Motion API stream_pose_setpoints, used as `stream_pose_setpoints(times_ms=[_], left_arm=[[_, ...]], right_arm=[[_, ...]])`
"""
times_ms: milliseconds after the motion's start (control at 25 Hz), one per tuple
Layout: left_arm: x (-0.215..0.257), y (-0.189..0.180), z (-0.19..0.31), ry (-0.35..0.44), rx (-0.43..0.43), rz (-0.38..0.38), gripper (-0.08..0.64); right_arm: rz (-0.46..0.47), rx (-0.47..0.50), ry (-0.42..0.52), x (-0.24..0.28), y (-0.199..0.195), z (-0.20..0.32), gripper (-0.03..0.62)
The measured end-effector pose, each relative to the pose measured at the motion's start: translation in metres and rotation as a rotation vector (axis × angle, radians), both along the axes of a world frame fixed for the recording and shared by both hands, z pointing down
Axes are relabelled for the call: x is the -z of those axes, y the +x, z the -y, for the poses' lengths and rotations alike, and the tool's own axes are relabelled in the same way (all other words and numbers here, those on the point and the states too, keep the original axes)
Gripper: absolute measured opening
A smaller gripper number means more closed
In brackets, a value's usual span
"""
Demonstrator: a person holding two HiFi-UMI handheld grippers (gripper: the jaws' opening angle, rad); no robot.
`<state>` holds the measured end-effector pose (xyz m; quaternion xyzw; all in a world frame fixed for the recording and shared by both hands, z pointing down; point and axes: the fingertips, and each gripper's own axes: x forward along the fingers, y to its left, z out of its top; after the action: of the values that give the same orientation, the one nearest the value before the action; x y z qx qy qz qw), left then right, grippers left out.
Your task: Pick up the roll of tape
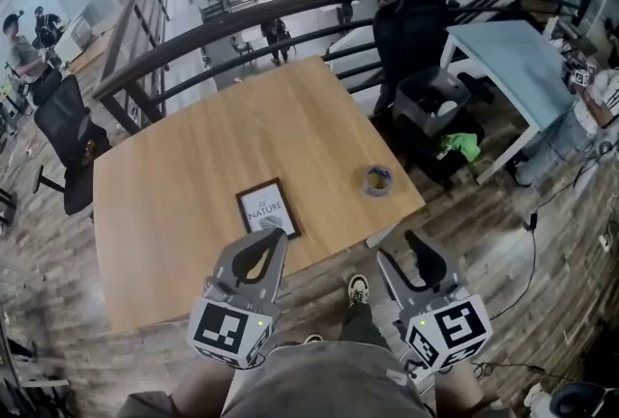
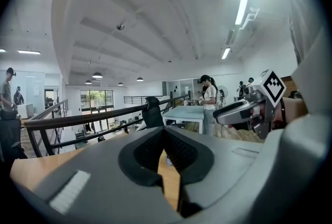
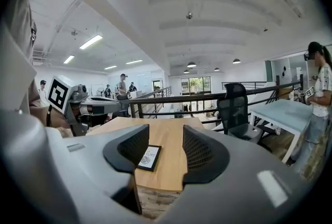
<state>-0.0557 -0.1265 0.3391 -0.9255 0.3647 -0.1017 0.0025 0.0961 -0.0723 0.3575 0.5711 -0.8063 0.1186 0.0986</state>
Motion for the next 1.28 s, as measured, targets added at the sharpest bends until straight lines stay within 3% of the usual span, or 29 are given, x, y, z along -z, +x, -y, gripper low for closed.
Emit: stream_pose_setpoints(times_ms=[280,520,840,1120,1280], left_arm=[[-0.002,0.063,0.055,-0.016,0.058,0.064,0.002],[-0.004,0.09,0.094,-0.028,0.14,0.056,0.002],[-0.004,0.09,0.12,-0.028,0.173,0.032,0.002],[0.007,0.08,0.138,-0.005,0.146,0.036,0.002],[0.001,0.067,0.144,-0.033,0.151,0.049,0.002]], right_arm=[[-0.013,0.092,-0.023,-0.003,0.051,0.074,0.193],[-0.041,0.16,-0.021,-0.007,0.081,0.125,0.194],[-0.049,0.198,-0.043,-0.012,0.091,0.157,0.193],[-0.026,0.141,-0.071,-0.017,0.091,0.165,0.193],[-0.026,0.119,-0.121,-0.035,0.086,0.169,0.193]])
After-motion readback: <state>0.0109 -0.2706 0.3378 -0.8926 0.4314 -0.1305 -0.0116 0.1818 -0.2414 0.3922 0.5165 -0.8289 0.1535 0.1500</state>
